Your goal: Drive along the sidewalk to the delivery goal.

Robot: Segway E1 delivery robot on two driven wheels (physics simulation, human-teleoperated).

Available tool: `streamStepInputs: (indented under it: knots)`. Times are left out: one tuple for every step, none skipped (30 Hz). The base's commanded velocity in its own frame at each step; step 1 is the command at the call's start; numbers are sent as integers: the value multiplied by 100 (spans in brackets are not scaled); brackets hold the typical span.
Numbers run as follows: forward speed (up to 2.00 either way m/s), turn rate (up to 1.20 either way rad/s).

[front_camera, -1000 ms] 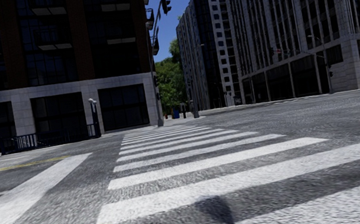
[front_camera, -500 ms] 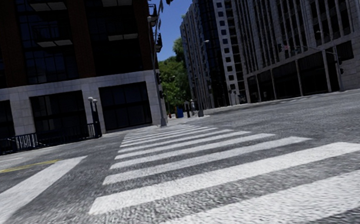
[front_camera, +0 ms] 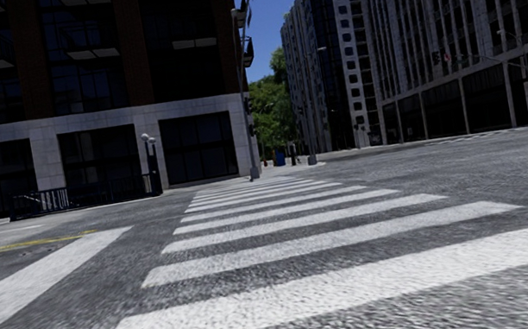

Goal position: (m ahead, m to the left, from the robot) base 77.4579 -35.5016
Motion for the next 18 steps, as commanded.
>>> streamStepInputs:
  knots:
    - [127,38]
    - [127,38]
    - [127,38]
    - [127,38]
    - [127,38]
    - [127,38]
    - [127,38]
    - [127,38]
    - [127,38]
    - [127,31]
    - [143,0]
    - [200,0]
    - [200,0]
    - [200,0]
    - [200,0]
    - [200,0]
    - [200,0]
    - [200,0]
